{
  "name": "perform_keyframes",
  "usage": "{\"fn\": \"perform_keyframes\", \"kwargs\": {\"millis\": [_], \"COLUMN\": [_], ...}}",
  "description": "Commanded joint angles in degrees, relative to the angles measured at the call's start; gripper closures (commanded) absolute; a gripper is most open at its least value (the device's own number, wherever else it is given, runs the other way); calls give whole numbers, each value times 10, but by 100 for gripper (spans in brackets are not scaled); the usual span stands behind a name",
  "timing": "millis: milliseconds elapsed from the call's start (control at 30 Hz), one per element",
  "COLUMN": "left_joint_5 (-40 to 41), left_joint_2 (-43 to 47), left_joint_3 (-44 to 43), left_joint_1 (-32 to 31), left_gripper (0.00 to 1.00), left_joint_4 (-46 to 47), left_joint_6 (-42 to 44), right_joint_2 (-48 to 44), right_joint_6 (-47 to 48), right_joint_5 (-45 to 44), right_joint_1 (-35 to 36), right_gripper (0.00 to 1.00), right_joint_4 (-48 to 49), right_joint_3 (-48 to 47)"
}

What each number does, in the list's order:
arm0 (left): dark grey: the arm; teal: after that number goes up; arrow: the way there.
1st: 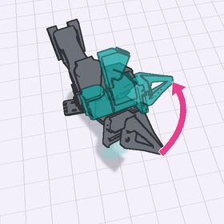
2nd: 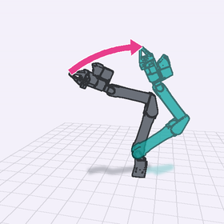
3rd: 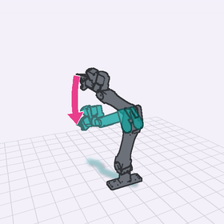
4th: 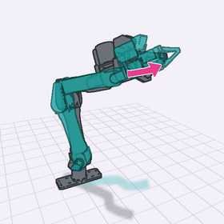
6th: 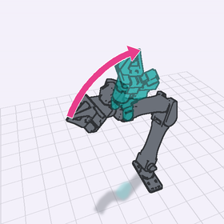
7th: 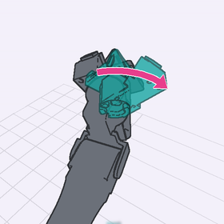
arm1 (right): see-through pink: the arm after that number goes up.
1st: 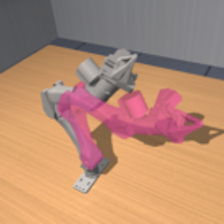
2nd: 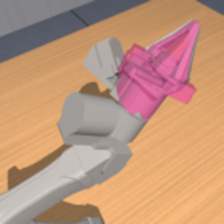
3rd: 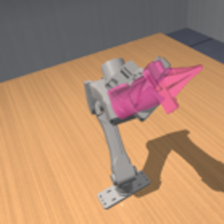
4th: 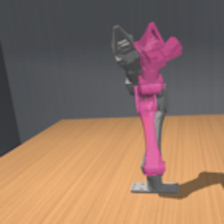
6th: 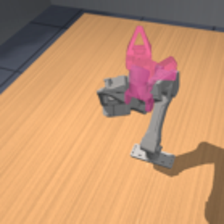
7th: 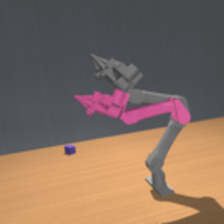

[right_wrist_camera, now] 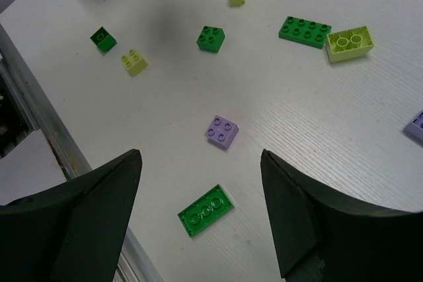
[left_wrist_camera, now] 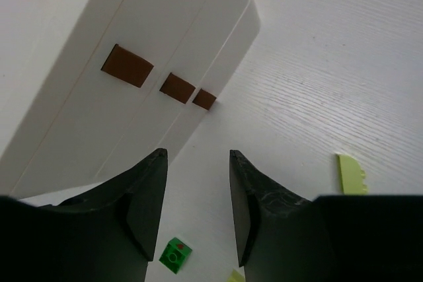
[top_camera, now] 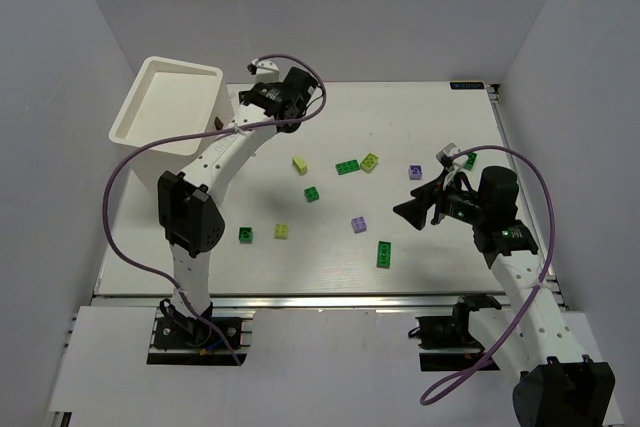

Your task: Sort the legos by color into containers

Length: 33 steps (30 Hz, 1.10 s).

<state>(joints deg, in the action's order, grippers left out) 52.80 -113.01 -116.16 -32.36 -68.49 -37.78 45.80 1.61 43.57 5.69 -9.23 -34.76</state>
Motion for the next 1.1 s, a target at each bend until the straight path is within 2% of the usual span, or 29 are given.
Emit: {"fn": "perform_keyframes", "kwargs": {"millis": [0,100,200,367,600,1067], "left_joint_5": [76,99,124,152,166,206], "left_joint_2": [-3,-16,-25,-39,-51,-74], "left_joint_3": [-17,-22,-23,-23,-19,-14], "left_joint_1": [-6,-6,-6,-6,0,11], "left_gripper": [47,45,36,30,30,36], "left_joint_4": [-38,-45,-48,-72,-76,-67], "left_joint_6": [-22,-22,-29,-55,-86,-109], "right_joint_2": [-8,-8,-8,-8,-8,-5], "right_joint_6": [-6,-6,-6,-6,-6,-6], "right_joint_5": [-4,-5,-5,-9,-10,-15], "right_joint_1": [5,7,9,12,15,15], "right_gripper": [22,22,22,22,22,21], "right_joint_4": [15,14,14,13,15,16], "right_joint_3": [-20,-19,-20,-22,-22,-22]}}
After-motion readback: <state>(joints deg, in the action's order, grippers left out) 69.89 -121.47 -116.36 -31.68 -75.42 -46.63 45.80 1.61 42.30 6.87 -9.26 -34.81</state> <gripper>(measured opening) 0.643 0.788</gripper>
